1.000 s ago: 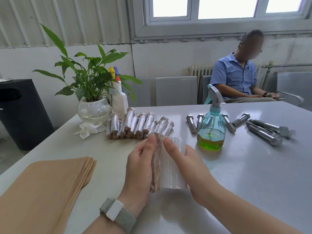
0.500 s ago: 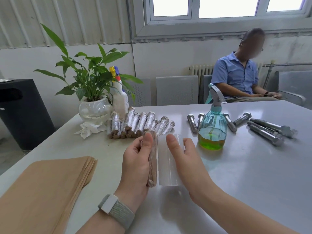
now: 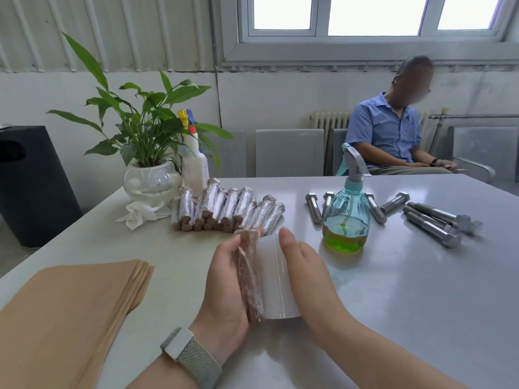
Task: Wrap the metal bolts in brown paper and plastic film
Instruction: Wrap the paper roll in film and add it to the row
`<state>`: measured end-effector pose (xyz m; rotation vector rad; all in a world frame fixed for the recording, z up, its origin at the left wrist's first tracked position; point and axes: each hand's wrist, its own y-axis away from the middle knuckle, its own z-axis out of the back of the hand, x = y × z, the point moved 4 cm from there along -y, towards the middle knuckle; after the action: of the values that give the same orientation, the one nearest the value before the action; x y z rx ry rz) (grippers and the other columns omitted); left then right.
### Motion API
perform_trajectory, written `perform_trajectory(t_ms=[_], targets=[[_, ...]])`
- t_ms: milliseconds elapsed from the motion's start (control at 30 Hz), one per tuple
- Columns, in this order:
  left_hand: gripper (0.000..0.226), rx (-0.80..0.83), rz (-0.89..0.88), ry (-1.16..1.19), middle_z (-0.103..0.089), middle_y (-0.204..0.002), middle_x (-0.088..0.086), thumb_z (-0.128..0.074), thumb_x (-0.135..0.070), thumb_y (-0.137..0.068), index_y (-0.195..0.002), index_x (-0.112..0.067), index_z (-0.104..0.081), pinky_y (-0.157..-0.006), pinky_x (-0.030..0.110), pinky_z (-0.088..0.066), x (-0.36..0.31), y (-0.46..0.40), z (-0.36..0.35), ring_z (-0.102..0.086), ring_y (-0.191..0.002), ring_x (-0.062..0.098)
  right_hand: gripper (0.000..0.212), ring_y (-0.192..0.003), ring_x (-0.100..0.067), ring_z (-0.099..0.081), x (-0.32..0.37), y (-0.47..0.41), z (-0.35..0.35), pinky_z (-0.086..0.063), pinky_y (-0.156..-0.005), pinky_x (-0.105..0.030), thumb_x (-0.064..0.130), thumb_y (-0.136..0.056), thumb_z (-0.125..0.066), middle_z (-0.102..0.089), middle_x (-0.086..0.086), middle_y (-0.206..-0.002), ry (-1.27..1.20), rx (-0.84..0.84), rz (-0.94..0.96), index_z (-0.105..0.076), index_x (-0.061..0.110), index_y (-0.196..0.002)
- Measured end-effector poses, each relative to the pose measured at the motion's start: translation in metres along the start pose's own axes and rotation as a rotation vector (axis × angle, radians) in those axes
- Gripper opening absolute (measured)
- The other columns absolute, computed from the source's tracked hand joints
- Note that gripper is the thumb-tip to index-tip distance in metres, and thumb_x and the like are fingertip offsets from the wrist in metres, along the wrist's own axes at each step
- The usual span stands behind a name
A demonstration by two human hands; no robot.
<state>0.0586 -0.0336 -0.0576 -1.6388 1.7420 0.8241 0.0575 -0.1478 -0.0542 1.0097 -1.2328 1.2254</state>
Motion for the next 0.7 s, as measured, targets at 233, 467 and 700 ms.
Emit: perform_trajectory(t_ms=[233, 467, 700], targets=[[0.047, -0.024, -0.017, -0.107, -0.072, -0.109, 0.019, -0.048, -0.047, -0.095, -0.111, -0.010, -0.072, -0.078, 0.041, -0.058, -0.005, -0.004, 0.005, -0.070, -0.100, 0.031, 0.066, -0.097, -0.018, -0.072, -0.004, 0.000, -0.004, -0.054, -0.094, -0.044, 0.078, -0.071, -0.060, -0.075, -0.001, -0.104, -0.207, 0.350, -0.204, -0.071, 0.025, -0.109], [0.055, -0.033, -0.163, -0.351, -0.063, -0.078, 0.023, -0.054, -0.057, -0.083, -0.097, -0.004, -0.062, -0.061, 0.038, -0.054, -0.011, -0.009, 0.006, -0.062, -0.067, 0.028, 0.075, -0.085, -0.010, -0.071, 0.001, -0.003, 0.004, -0.059, -0.075, -0.035, 0.084, -0.059, -0.066, -0.071, 0.001, -0.097, -0.100, 0.089, -0.064, -0.060, 0.023, -0.103], [0.057, 0.001, -0.164, -0.182, -0.068, -0.092, 0.009, -0.077, -0.046, -0.069, -0.107, -0.012, -0.052, -0.069, 0.040, -0.059, -0.008, -0.003, 0.004, -0.068, -0.082, 0.023, 0.083, -0.074, 0.001, -0.063, 0.005, 0.006, -0.003, -0.052, -0.070, -0.035, 0.101, -0.057, -0.027, -0.066, 0.011, -0.084, 0.001, -0.007, 0.019, -0.053, 0.030, -0.092]])
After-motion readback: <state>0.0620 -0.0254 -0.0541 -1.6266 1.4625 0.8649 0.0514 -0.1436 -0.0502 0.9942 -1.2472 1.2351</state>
